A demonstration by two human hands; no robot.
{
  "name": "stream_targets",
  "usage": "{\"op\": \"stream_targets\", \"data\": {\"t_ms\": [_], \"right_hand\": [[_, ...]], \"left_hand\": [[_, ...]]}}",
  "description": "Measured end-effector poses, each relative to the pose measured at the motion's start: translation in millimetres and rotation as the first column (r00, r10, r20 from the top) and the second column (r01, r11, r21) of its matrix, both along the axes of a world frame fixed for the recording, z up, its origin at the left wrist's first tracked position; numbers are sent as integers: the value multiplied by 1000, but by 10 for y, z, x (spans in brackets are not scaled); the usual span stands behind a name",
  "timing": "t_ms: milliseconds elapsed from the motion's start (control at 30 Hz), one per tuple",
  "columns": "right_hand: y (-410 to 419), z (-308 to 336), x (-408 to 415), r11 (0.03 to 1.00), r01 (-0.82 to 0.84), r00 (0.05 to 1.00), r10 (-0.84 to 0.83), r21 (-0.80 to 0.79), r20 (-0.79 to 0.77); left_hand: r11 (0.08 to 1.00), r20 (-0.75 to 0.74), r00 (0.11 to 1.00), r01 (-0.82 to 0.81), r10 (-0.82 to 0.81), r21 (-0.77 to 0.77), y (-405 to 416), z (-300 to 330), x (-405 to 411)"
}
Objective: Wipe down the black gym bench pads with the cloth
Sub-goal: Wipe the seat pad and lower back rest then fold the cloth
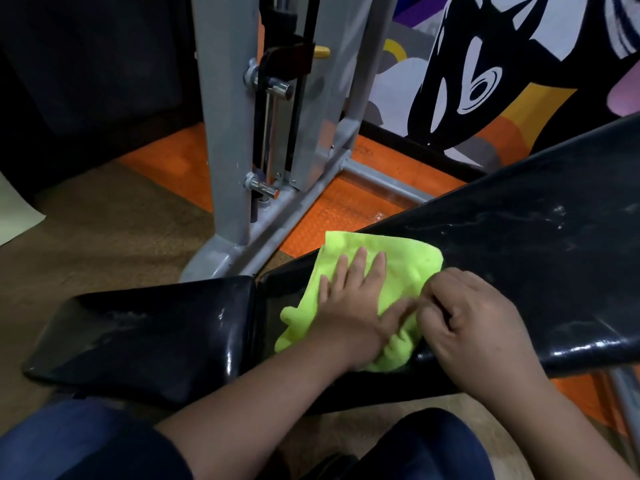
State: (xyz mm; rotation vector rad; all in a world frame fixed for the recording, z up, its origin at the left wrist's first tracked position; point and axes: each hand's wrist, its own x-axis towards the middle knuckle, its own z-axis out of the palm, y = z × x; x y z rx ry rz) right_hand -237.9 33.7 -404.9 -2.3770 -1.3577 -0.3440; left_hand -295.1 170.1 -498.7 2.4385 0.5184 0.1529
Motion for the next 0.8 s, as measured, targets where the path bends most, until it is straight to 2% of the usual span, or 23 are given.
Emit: {"op": "stream_targets", "data": {"t_ms": [100,167,433,533,667,800], "right_hand": [[7,-1,-14,1000,20,1000,-20,1,-22],[9,-2,-18,1000,16,1000,-16,-13,-15],[-9,-21,-14,1000,23,1000,-23,1,-15],[-14,-24,2,1000,14,1000,-14,9,-17],[17,-39,-8,1000,13,1000,-13,15,-9],[2,-61,-5,1000,1,1000,-1,19,-8]], "left_hand": [[992,39,992,120,-122,51,-113,-12,-141],[988,74,985,156,-157,21,-14,-58,-243],[996,-18,999,49,-50,-76,-178,26,-316],[985,126,992,-4,26,-173,-118,-81,-343],[951,331,924,-88,189,-296,-143,-110,-236],[956,406,910,41,85,-292,-171,-216,-429]]}}
